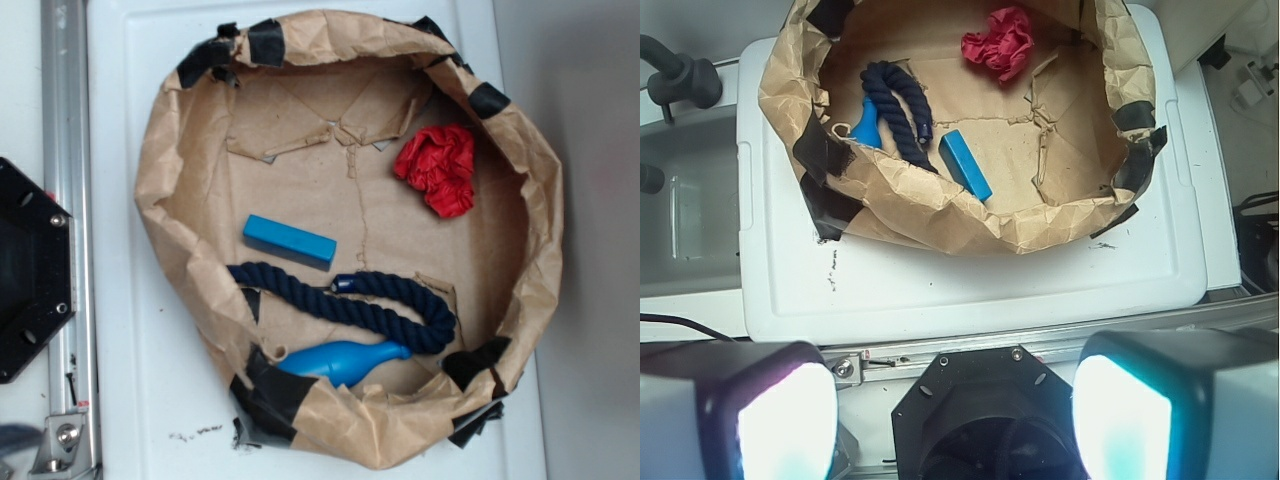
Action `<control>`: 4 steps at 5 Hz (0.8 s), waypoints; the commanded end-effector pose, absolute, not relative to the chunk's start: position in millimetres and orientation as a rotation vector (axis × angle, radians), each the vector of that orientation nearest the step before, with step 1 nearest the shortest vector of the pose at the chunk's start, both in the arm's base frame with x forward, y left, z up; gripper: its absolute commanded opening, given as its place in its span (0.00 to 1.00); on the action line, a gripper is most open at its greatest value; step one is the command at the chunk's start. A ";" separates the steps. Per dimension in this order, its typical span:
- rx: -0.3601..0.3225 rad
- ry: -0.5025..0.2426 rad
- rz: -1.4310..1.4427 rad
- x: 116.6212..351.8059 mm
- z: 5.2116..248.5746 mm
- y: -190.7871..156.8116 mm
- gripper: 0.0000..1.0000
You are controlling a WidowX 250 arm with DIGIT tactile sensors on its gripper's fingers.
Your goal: Grab the red paper.
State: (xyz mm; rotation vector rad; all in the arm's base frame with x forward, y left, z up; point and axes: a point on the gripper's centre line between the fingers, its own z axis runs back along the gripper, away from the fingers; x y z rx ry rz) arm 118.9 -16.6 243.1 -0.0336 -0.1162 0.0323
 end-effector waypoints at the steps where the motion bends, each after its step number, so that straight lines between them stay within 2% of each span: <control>1: -0.034 -0.116 0.032 118.9 243.1 -16.6 1.00; 2: 0.092 -0.303 0.232 159.0 198.1 -11.4 1.00; 3: 0.011 -0.415 0.244 205.5 174.2 -21.9 1.00; 4: 0.016 -0.470 0.285 245.5 151.3 -18.6 1.00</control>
